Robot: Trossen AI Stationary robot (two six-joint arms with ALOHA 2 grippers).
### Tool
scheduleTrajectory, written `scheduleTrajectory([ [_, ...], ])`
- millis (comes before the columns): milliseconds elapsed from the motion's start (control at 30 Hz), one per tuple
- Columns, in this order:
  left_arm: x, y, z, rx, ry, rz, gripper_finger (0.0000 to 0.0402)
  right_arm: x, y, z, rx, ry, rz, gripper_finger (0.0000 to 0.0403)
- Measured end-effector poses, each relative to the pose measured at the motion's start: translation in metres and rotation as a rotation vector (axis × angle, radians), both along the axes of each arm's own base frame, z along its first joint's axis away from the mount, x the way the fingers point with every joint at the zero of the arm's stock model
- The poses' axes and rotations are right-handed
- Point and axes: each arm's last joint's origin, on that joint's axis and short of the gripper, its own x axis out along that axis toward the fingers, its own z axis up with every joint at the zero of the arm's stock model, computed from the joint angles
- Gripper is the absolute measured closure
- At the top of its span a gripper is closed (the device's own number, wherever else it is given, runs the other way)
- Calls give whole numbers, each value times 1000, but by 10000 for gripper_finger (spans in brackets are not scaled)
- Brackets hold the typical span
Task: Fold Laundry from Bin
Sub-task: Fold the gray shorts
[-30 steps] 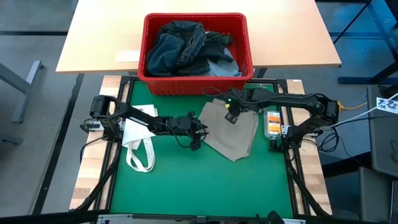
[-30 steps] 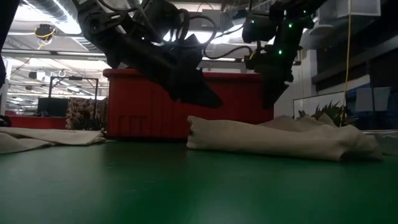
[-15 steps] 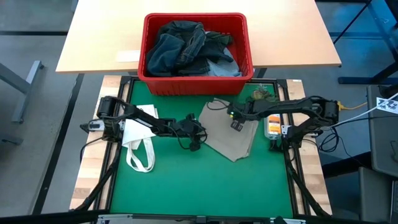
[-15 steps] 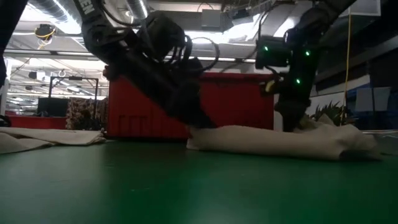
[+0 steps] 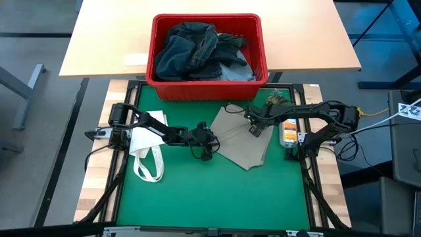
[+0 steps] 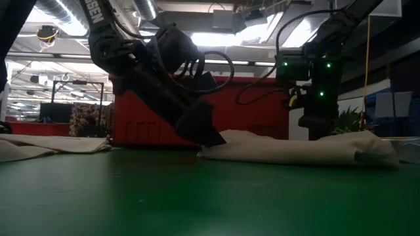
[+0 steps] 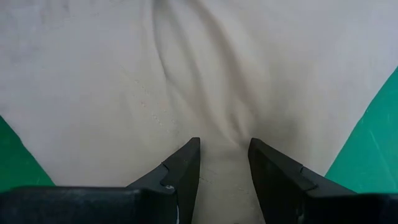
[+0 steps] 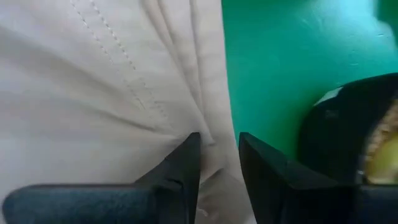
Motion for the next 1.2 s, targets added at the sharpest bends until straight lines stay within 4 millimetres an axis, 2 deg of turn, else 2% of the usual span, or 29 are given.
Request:
scheduleTrajectory([
  [200,-1,0,23,-1,-72,1,266,5,-4,29,-5,-5,2,293],
  [400,1,1,46,3,-191,2,266,4,0,59,-23,-148,17,293],
  [533,3,10,50,7,-239,27,266,5,15,73,11,-261,36,293],
  [633,2,22,49,11,-235,59,266,12,36,76,-2,-302,91,293],
  [800,0,41,49,15,-229,114,266,24,76,62,0,-293,139,293],
  [967,-2,54,49,13,-231,145,266,28,111,31,36,-328,150,293],
  [1200,1,56,36,-14,-225,110,266,20,147,-9,48,-462,113,293],
])
